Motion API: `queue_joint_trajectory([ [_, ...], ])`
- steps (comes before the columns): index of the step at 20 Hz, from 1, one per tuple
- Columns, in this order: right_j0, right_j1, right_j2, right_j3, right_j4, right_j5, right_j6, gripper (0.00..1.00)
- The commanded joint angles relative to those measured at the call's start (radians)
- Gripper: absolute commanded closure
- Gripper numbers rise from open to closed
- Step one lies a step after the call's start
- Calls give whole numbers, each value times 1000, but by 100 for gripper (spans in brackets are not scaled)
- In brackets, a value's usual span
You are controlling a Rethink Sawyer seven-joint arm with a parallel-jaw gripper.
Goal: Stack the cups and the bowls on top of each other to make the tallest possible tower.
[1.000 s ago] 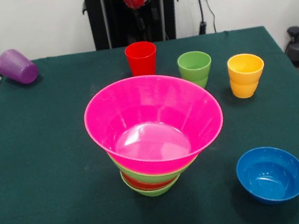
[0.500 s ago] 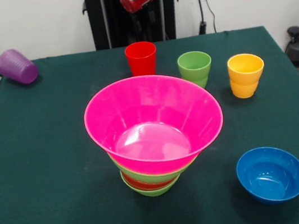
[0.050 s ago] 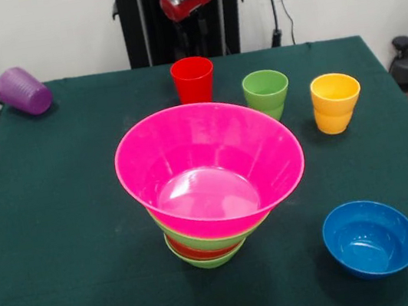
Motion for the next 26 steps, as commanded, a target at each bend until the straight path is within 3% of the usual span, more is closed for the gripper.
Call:
queue_joint_trajectory([
  [1,51,78,25,-144,28,-99,138,0],
  [26,107,127,-33,-167,74,-193,152,0],
])
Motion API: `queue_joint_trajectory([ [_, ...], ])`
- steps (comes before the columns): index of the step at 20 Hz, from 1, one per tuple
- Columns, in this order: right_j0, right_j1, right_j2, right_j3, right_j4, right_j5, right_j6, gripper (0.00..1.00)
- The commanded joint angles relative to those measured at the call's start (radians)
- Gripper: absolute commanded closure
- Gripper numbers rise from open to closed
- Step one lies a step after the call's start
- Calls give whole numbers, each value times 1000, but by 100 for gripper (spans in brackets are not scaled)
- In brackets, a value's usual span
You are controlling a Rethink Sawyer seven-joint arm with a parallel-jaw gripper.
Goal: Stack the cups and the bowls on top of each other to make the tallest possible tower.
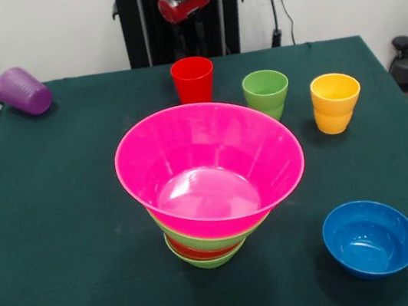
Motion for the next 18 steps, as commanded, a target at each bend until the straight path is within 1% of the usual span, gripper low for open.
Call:
queue_joint_trajectory([
  [1,37,70,57,-148,75,-82,153,0],
  [7,39,138,52,-206,80,-115,147,0],
  [18,59,180,34,-237,108,-155,142,0],
])
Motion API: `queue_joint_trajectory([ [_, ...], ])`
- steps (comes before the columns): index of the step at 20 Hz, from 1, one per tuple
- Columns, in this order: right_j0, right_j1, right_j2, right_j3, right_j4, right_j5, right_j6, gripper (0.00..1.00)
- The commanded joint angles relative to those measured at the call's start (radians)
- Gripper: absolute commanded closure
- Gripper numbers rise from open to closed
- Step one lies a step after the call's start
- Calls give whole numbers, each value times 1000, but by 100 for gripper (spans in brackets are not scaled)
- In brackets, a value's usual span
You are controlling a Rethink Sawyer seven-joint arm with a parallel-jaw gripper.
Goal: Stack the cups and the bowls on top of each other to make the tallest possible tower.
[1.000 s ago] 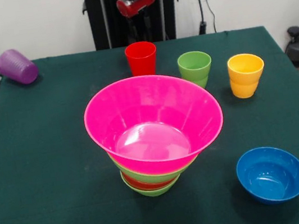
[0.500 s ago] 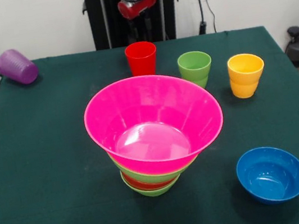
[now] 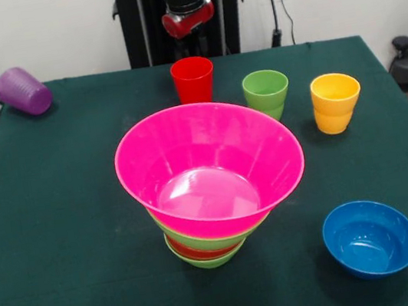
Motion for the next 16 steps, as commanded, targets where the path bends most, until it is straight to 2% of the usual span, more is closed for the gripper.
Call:
queue_joint_trajectory([
  [1,33,70,59,-173,85,-58,141,0],
  [12,29,46,75,-180,65,-19,134,0],
  [16,30,58,68,-188,67,-34,132,0],
])
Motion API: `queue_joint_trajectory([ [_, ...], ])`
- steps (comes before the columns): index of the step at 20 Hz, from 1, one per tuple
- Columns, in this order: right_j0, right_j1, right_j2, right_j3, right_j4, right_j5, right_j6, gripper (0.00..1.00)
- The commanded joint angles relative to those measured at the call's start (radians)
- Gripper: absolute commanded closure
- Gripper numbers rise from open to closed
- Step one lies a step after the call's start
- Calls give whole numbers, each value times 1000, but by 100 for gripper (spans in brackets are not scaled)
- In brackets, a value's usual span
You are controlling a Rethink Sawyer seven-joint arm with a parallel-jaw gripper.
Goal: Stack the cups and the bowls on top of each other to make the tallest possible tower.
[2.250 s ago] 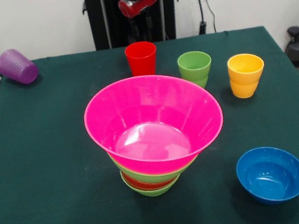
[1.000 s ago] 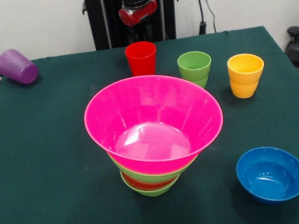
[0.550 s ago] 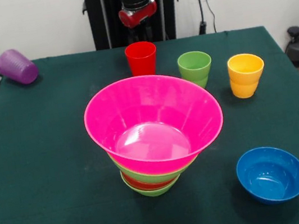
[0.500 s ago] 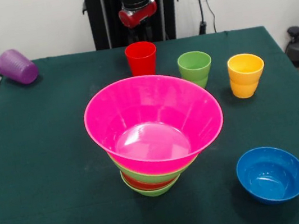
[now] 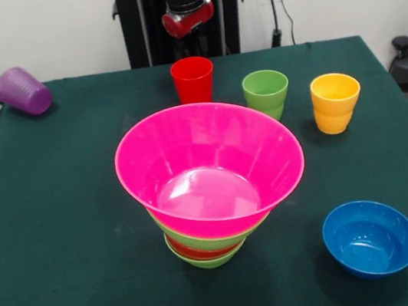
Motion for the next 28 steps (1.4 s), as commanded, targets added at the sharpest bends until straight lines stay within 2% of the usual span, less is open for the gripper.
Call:
queue_joint_trajectory([
  [1,21,45,80,-186,62,-5,127,0],
  [7,-26,-42,153,-161,22,122,115,0],
  [9,-43,-63,178,-156,27,157,115,0],
  [19,-95,-141,255,-129,52,274,102,0],
  [28,-120,-170,299,-122,54,334,95,0],
])
